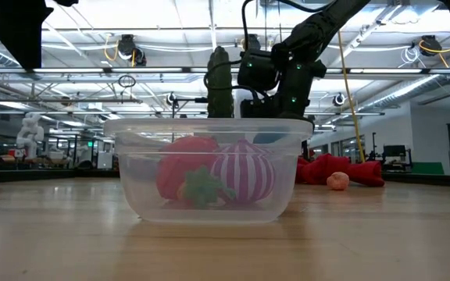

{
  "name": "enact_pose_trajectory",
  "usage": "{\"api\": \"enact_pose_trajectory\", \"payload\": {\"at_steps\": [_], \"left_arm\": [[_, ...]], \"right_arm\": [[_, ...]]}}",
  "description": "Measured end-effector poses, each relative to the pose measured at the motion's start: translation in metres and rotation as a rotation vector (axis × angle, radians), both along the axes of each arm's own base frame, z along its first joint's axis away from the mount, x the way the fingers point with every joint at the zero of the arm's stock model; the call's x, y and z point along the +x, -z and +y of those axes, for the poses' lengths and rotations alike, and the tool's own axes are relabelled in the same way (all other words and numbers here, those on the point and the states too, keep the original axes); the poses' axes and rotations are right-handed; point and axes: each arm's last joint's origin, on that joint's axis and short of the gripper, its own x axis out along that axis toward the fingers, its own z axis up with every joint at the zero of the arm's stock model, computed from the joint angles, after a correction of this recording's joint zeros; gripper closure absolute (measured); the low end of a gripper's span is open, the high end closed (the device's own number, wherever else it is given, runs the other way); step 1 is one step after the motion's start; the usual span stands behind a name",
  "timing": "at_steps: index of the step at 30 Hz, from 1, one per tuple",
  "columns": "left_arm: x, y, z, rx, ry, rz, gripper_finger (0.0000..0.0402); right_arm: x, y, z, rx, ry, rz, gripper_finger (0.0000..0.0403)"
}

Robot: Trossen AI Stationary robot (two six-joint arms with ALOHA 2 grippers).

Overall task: Pick and placing Produce into tupperware
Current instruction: Put the strawberry into the transparent container

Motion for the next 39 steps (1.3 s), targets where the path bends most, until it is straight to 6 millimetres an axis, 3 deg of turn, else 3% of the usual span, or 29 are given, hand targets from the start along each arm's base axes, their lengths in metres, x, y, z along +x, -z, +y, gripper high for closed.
{"api": "enact_pose_trajectory", "payload": {"at_steps": [10,39], "left_arm": [[0.0,0.0,0.0,-0.001,0.0,-0.001,0.0227],[0.0,0.0,0.0,-0.002,0.0,-0.004,0.0227]], "right_arm": [[0.004,0.018,0.001,0.015,-0.006,0.045,0.0152],[0.004,0.01,0.008,0.002,-0.023,0.025,0.0232]]}}
